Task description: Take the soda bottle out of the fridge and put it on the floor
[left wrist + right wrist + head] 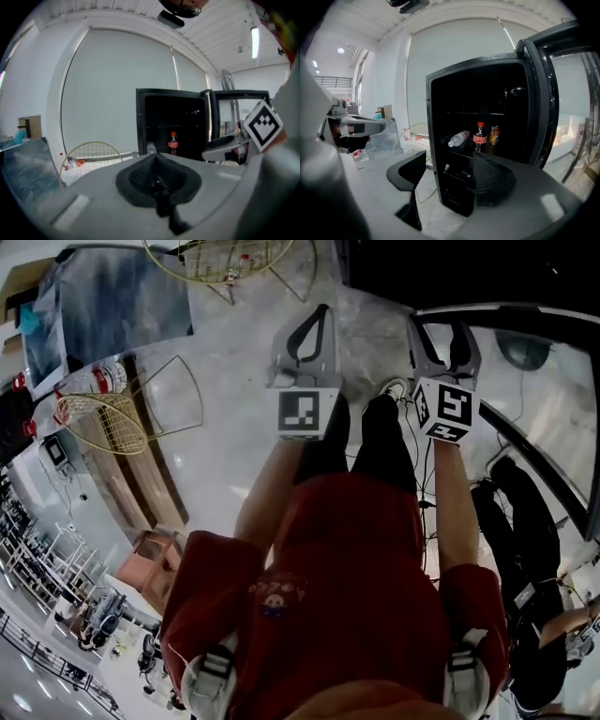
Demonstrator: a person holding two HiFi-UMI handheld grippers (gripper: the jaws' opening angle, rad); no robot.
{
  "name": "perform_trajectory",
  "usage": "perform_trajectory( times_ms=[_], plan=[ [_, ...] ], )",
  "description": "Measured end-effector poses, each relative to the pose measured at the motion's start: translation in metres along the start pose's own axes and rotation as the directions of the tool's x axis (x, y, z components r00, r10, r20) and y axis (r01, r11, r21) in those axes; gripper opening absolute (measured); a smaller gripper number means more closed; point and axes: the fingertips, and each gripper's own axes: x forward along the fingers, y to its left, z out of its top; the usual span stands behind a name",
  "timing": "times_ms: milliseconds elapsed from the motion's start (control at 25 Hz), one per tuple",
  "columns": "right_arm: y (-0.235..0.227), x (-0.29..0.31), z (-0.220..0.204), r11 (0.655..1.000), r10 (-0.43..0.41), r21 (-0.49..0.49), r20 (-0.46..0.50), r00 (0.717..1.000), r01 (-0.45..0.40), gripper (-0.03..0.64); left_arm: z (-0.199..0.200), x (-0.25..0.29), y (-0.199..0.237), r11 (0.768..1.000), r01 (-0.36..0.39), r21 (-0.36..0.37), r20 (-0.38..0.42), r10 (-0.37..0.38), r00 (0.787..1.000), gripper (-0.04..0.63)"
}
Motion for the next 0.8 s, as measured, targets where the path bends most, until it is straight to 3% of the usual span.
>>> perform_trajectory(
  times_ms=[160,440,600,800],
  plan=[
    [0.007,0.014,-0.039,1.000,0.016,0.003,-0.006,1.000,-0.016,0.298,-0.051,0.010,-0.007,1.000,0.009,-0.015,-0.041,-0.009,0.999,0.000],
    [-0.004,0.042,-0.091,0.999,-0.040,0.017,0.002,0.999,0.040,0.298,-0.127,0.031,-0.011,0.999,0.025,-0.021,-0.081,-0.026,0.996,0.000],
    [-0.016,0.059,-0.106,0.996,-0.084,0.045,0.024,0.996,0.083,0.298,-0.158,0.050,-0.016,0.999,0.039,-0.027,-0.082,-0.041,0.996,0.000],
    [-0.016,0.074,-0.134,0.994,-0.080,0.073,0.020,0.997,0.078,0.298,-0.189,0.066,-0.016,0.999,0.035,-0.040,-0.107,-0.039,0.993,0.000]
  ],
)
